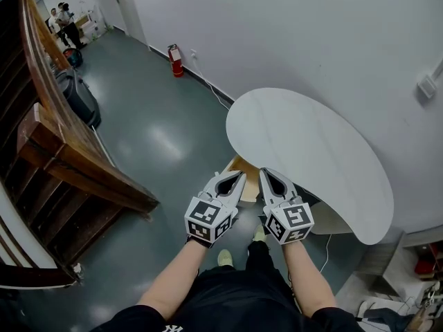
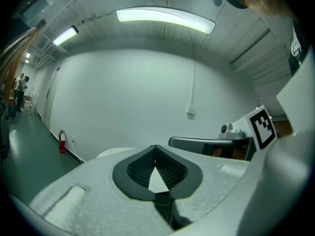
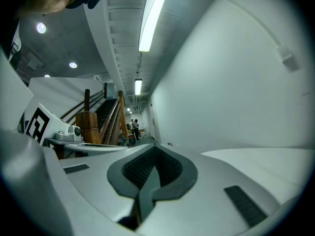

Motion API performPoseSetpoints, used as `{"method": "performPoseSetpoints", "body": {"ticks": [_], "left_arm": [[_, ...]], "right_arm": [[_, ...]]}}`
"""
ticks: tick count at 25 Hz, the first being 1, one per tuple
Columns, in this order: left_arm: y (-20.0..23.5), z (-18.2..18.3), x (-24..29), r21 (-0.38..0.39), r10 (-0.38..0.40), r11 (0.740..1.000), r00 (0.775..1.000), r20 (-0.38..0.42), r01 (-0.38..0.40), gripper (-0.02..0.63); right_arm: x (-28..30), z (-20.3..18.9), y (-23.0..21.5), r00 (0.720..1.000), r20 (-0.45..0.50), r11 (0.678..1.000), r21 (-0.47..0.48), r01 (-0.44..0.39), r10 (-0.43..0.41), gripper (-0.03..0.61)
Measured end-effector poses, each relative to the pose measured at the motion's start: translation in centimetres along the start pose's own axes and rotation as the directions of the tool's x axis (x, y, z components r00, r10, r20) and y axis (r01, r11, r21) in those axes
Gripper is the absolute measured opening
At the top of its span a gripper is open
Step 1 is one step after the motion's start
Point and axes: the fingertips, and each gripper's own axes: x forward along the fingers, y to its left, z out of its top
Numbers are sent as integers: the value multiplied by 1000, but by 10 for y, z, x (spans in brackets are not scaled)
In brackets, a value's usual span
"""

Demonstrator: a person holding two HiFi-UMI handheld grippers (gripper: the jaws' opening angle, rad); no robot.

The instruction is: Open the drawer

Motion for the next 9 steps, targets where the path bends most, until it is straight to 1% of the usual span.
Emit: {"method": "performPoseSetpoints", "body": {"ticks": [9], "left_arm": [[0,2,7,2,5,1000,1000,5,-5,11]], "right_arm": [[1,4,-6,1000,0,1000,-11,3,-3,14]]}}
